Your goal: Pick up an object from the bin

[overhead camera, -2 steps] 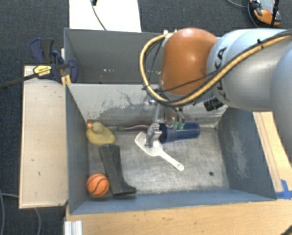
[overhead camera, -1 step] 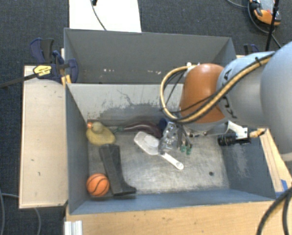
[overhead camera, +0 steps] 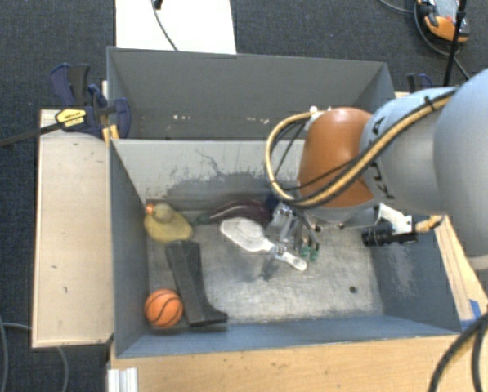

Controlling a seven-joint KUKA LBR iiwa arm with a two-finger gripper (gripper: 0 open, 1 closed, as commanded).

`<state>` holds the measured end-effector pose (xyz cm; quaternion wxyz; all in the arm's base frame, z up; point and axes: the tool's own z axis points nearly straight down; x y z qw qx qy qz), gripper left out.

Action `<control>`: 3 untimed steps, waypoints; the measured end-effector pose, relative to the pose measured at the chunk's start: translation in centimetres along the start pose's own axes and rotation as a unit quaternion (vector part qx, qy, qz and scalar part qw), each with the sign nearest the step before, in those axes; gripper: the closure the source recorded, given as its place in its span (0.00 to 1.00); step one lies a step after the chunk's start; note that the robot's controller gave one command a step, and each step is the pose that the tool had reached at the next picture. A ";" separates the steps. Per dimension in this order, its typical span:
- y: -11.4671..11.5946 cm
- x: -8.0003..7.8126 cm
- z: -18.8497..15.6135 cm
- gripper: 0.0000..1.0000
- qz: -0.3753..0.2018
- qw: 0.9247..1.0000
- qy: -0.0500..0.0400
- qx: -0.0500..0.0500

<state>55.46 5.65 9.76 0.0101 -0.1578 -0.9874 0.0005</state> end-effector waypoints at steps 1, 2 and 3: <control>0.0 0.0 0.0 0.00 0.000 1.000 0.000 0.000; -4.4 4.9 2.7 1.00 -0.069 0.998 -0.011 -0.003; -4.4 4.9 2.7 0.00 -0.068 0.998 -0.010 -0.002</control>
Offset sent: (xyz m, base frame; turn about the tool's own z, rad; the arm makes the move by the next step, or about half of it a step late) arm -0.0616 -0.0275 -0.0276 -0.1391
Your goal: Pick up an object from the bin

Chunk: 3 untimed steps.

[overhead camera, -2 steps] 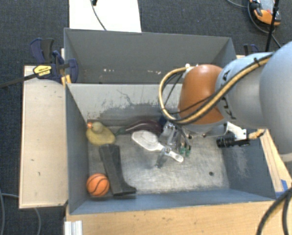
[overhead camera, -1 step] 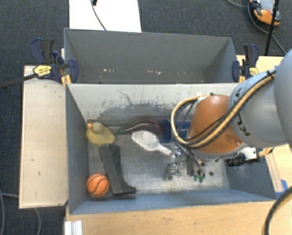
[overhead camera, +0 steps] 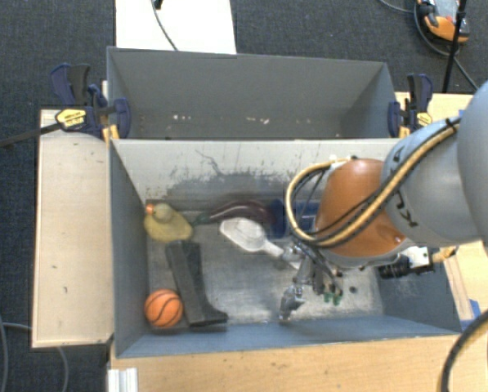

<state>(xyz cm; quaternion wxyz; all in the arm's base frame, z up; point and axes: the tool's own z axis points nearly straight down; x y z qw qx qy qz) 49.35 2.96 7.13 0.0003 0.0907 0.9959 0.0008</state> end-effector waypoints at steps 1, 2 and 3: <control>0.0 0.0 0.0 0.00 0.001 1.000 0.000 0.000; 0.4 -3.2 -5.1 0.00 0.011 1.000 0.002 0.001; -1.5 -7.9 -8.2 0.00 0.040 0.999 -0.004 -0.001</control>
Offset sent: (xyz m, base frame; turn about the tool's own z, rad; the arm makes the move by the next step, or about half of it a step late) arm 0.0687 -0.0024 0.1095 0.0487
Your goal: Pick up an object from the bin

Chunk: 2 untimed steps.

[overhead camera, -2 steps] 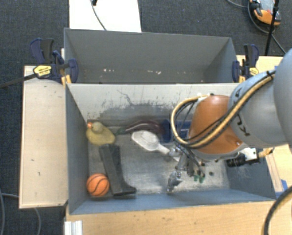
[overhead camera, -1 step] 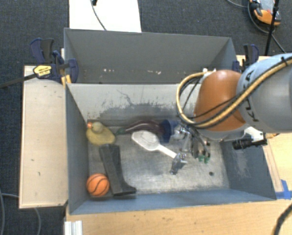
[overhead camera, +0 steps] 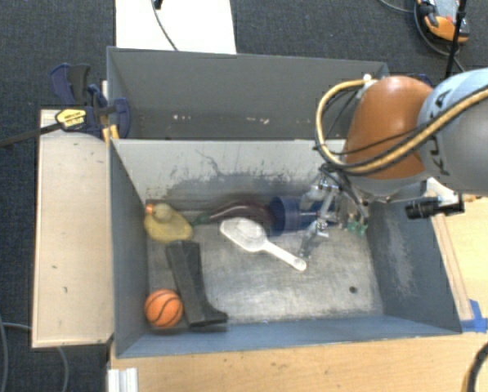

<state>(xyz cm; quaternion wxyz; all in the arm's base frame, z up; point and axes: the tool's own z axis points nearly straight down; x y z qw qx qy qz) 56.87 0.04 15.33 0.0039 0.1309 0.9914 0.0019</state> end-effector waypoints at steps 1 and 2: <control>-0.3 0.5 2.7 0.00 -0.049 0.999 -0.013 0.002; 0.2 0.3 2.9 0.00 -0.137 0.990 -0.026 0.000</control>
Offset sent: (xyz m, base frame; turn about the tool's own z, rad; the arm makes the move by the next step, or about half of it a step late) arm -0.0020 0.0330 -0.0661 -0.0058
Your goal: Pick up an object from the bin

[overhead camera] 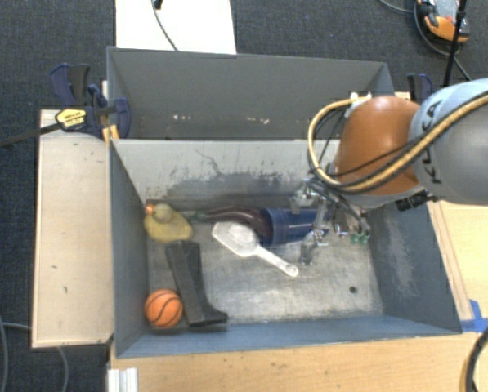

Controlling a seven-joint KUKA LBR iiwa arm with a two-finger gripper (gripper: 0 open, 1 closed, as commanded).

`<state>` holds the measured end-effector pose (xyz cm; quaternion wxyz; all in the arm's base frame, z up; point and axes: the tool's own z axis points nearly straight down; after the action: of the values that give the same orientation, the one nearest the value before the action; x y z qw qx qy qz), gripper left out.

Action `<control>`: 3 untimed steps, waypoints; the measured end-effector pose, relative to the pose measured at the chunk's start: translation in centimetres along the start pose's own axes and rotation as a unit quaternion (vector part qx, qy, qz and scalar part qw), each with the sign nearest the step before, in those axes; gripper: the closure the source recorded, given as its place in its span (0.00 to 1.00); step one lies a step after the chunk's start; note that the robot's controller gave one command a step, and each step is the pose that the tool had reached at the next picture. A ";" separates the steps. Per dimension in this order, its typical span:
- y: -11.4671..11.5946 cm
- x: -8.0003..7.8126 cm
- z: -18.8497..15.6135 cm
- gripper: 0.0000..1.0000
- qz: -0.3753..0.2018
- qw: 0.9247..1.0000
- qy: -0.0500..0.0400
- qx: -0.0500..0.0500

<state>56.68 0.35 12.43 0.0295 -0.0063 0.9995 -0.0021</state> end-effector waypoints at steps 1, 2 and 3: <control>1.0 0.4 2.2 0.00 0.096 0.995 0.015 -0.001; 0.7 -0.1 3.8 1.00 0.113 0.993 0.028 0.000; 0.7 -0.1 3.8 1.00 0.113 0.993 0.028 0.000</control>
Offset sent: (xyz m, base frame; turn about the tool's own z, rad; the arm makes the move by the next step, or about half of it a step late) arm 0.0013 0.0061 -0.0420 0.2285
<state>57.02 1.05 8.67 0.0012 0.1072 0.9942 0.0012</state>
